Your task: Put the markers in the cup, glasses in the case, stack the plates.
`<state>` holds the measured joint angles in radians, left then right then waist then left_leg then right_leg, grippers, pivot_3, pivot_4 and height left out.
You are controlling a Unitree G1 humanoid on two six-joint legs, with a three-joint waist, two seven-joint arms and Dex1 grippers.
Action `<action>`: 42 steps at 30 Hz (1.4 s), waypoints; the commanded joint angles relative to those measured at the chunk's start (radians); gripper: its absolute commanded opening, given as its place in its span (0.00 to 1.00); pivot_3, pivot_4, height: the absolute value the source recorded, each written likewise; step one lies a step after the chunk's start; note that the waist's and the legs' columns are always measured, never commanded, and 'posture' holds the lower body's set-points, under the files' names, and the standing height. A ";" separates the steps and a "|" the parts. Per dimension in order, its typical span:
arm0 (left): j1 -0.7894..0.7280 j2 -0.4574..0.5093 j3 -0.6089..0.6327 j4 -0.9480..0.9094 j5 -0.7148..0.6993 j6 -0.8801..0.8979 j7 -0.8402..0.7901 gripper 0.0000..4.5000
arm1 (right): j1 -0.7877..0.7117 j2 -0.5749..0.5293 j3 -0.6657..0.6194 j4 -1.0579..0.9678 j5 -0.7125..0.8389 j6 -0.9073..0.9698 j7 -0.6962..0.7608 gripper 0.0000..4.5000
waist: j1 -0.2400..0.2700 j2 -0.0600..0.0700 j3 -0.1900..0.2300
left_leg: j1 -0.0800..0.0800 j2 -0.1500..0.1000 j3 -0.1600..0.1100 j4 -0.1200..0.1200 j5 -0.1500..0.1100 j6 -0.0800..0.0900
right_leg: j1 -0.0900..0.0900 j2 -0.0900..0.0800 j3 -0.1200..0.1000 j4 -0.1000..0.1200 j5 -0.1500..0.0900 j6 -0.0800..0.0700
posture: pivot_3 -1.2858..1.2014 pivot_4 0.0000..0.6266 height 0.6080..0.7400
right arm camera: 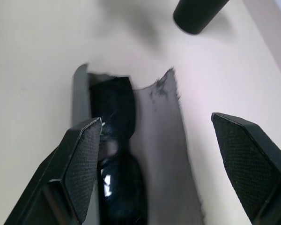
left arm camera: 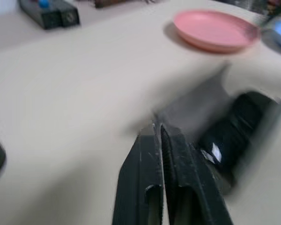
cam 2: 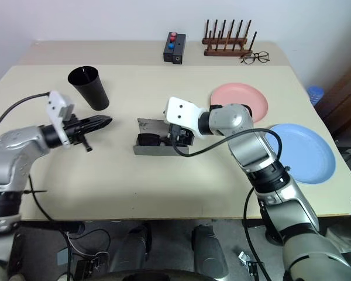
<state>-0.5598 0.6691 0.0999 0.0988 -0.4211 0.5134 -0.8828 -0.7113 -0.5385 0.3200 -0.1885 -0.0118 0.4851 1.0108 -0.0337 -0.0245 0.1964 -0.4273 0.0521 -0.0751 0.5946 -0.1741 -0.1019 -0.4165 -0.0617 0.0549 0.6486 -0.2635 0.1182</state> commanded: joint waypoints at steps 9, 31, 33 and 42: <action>-0.486 -0.219 -0.220 0.616 0.213 -0.144 -0.111 0.01 | 0.246 -0.113 -0.087 -0.248 0.069 0.024 -0.031 0.85 | 0.008 0.000 0.000 | 0.000 -0.001 -0.001 0.001 0.000 0.000 | 0.001 0.000 0.000 0.000 0.000 0.001 | 0.52 0.24 0.99; -0.214 -0.061 -0.327 0.218 0.270 -0.124 -0.541 0.01 | 0.246 -0.174 -0.152 -0.245 0.111 0.100 -0.117 0.85 | -0.009 0.000 0.000 | 0.000 0.000 -0.001 0.000 0.000 0.000 | 0.001 0.000 0.000 0.000 -0.002 -0.001 | 0.52 0.24 0.99; -0.181 -0.070 -0.283 0.172 0.243 -0.106 -0.485 0.01 | 0.211 -0.183 -0.145 -0.183 0.075 0.101 -0.143 0.85 | -0.007 0.000 0.000 | 0.001 0.000 -0.001 0.001 0.000 0.000 | 0.002 -0.001 0.000 0.000 -0.002 -0.001 | 0.52 0.24 0.99; 0.146 0.000 -0.026 -0.301 0.025 0.081 -0.303 0.01 | 0.080 -0.161 -0.058 0.298 -0.167 -0.058 -0.366 0.85 | -0.014 0.001 0.000 | 0.002 0.000 -0.001 -0.001 0.000 0.001 | 0.002 -0.001 0.000 0.000 -0.002 0.000 | 0.52 0.24 0.99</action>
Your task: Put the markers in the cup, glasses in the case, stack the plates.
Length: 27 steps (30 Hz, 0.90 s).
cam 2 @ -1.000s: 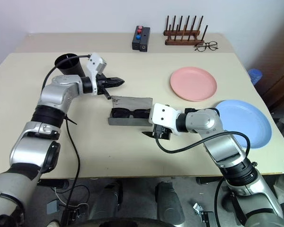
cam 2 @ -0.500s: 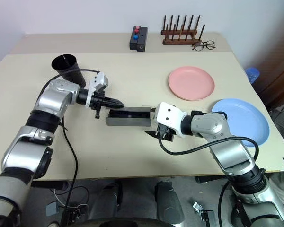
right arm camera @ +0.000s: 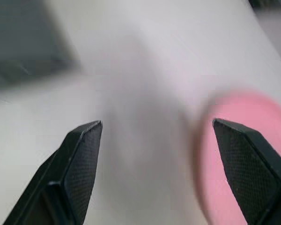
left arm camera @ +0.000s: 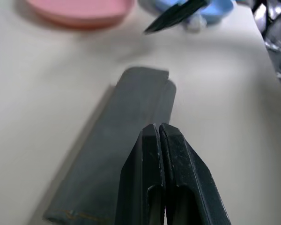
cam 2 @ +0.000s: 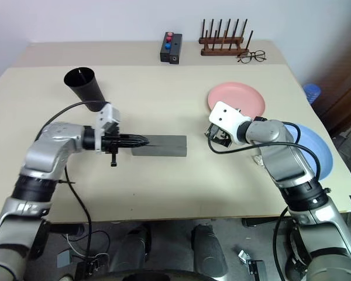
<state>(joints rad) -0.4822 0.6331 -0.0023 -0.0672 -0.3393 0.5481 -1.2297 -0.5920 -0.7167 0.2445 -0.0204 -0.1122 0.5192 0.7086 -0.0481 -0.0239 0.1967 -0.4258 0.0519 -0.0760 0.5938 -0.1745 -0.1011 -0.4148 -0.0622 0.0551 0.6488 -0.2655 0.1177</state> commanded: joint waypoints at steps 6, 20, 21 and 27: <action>0.268 0.089 0.210 -0.354 -0.163 0.120 0.136 0.01 | -0.148 0.064 0.054 0.469 -0.152 -0.268 -0.140 0.85 | 0.003 0.000 0.000 | 0.001 0.000 0.001 0.002 0.000 0.000 | 0.001 0.000 0.001 -0.001 0.000 -0.002 | 0.52 0.24 0.99; 0.372 0.103 0.240 -0.402 -0.216 0.113 0.258 0.00 | -0.146 0.011 0.032 0.437 -0.251 -0.391 -0.165 0.01 | 0.004 0.001 0.001 | 0.002 0.000 0.001 0.002 0.000 0.000 | 0.003 0.000 0.001 -0.002 0.000 -0.002 | 0.52 0.24 0.99; 0.369 0.099 0.235 -0.403 -0.222 0.111 0.262 0.00 | -0.132 -0.001 0.023 0.404 -0.252 -0.383 -0.156 0.01 | 0.005 0.001 0.001 | 0.002 0.000 0.001 0.002 0.000 0.000 | 0.003 0.000 0.001 -0.002 0.000 -0.002 | 0.52 0.24 0.99; 0.268 0.020 0.106 -0.422 -0.263 0.102 0.264 0.00 | 0.071 -0.152 -0.209 -0.026 -0.083 -0.212 0.023 0.01 | 0.025 0.002 0.001 | 0.001 -0.001 0.001 0.002 0.000 0.000 | 0.003 -0.001 0.001 -0.002 0.000 -0.002 | 0.52 0.24 0.99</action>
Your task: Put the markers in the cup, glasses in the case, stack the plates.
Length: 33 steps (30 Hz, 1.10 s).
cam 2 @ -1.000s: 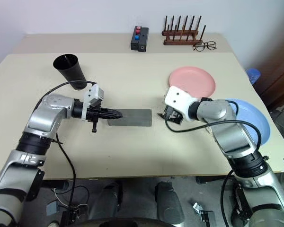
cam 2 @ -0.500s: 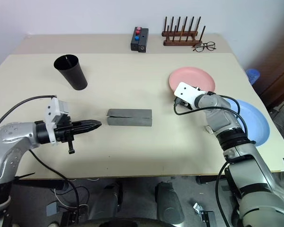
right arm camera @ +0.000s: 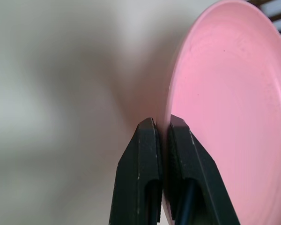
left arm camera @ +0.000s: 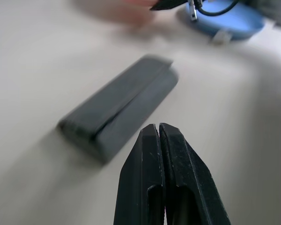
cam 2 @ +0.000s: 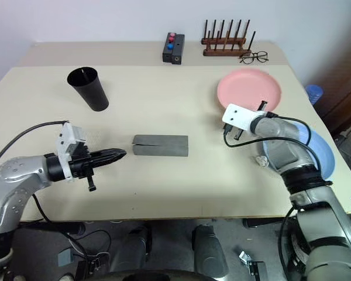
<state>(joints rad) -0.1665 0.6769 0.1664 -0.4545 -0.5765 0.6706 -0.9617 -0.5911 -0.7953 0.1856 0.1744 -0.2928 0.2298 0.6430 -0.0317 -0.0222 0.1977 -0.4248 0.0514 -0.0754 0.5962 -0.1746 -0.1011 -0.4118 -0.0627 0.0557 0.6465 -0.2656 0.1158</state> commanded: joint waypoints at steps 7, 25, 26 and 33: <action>-0.154 -0.083 -0.233 0.031 -0.008 -0.063 -0.075 0.00 | 0.485 -0.210 -0.475 -0.532 0.213 0.247 0.253 0.01 | 0.020 0.000 -0.001 | 0.002 0.000 0.000 0.000 0.000 0.000 | 0.002 0.000 0.000 -0.001 -0.001 0.000 | 0.52 0.24 0.99; -0.124 -0.030 -0.221 0.143 0.046 -0.196 -0.113 0.00 | 0.633 -0.218 -0.519 -0.571 0.332 0.233 0.300 0.80 | -0.010 0.002 -0.001 | 0.002 0.000 0.001 0.002 -0.001 0.001 | 0.002 0.000 0.001 -0.001 0.000 -0.001 | 0.52 0.24 0.99; -0.117 -0.025 -0.212 0.141 0.044 -0.197 -0.111 0.00 | 0.634 -0.219 -0.505 -0.580 0.342 0.234 0.312 0.80 | -0.008 0.002 -0.001 | 0.002 0.000 0.001 0.002 -0.001 0.001 | 0.002 0.000 0.001 -0.002 0.000 -0.001 | 0.52 0.24 0.99; -0.090 0.003 -0.173 0.110 0.014 -0.191 -0.115 0.00 | 0.585 -0.215 -0.343 -0.510 0.262 0.165 0.269 0.80 | -0.008 0.002 -0.001 | 0.002 0.000 0.001 0.002 -0.001 0.001 | 0.002 -0.001 0.001 -0.003 0.000 -0.001 | 0.52 0.24 0.99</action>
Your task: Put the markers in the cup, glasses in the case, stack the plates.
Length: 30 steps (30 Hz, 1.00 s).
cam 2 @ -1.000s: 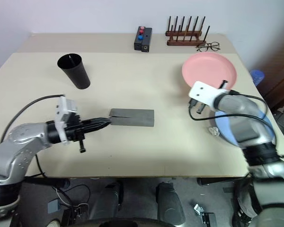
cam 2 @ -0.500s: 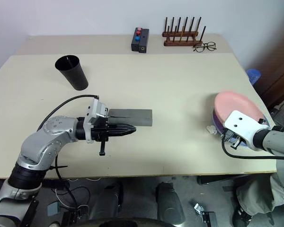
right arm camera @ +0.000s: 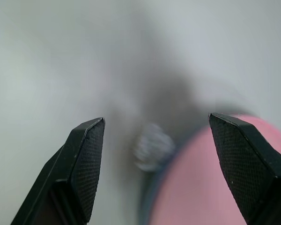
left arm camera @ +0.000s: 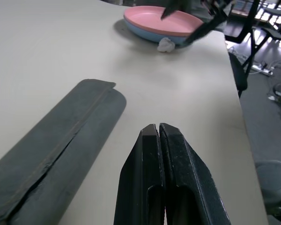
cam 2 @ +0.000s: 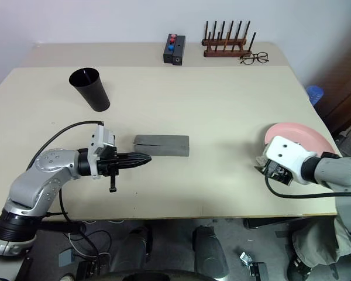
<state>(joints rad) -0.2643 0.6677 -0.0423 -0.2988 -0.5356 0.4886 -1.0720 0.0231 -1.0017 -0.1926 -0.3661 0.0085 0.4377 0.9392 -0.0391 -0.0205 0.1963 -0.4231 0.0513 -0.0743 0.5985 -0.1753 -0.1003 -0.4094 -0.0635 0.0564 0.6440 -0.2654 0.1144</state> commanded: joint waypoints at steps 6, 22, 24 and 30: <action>0.017 0.024 0.040 -0.068 -0.023 0.002 0.010 0.00 | -0.075 -0.032 0.141 0.138 -0.153 -0.145 -0.069 0.80 | -0.002 0.000 0.000 | 0.000 0.000 0.000 0.000 0.000 0.000 | 0.000 0.000 0.000 0.000 0.000 0.000 | 0.52 0.24 0.99; 0.017 0.031 0.040 -0.099 -0.041 0.036 0.034 0.00 | -0.105 -0.058 0.154 0.144 -0.221 -0.220 -0.068 0.01 | -0.002 0.000 0.000 | 0.000 0.000 0.000 0.000 0.000 0.000 | 0.000 0.000 0.000 0.000 0.000 0.000 | 0.52 0.24 0.99; 0.012 0.030 0.036 -0.097 -0.040 0.037 0.033 0.00 | -0.122 -0.056 0.140 0.132 -0.211 -0.214 -0.068 0.01 | -0.002 0.000 0.000 | 0.000 0.000 0.000 0.000 0.000 0.000 | 0.000 0.000 0.000 0.000 0.000 0.000 | 0.52 0.24 0.99; 0.011 0.023 0.026 -0.077 -0.027 0.016 0.024 0.00 | -0.218 -0.065 0.081 0.074 -0.139 -0.127 -0.026 0.01 | -0.004 0.000 0.000 | 0.000 0.000 0.000 0.000 0.000 0.000 | 0.000 0.000 0.000 0.001 0.000 0.000 | 0.52 0.24 0.99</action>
<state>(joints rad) -0.2445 0.6874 -0.0235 -0.3643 -0.5580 0.5194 -1.0423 -0.1779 -1.0438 -0.0661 -0.2581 -0.1536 0.2895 0.9029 -0.0426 -0.0203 0.1964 -0.4227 0.0514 -0.0744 0.5979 -0.1753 -0.1002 -0.4097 -0.0631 0.0564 0.6449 -0.2654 0.1145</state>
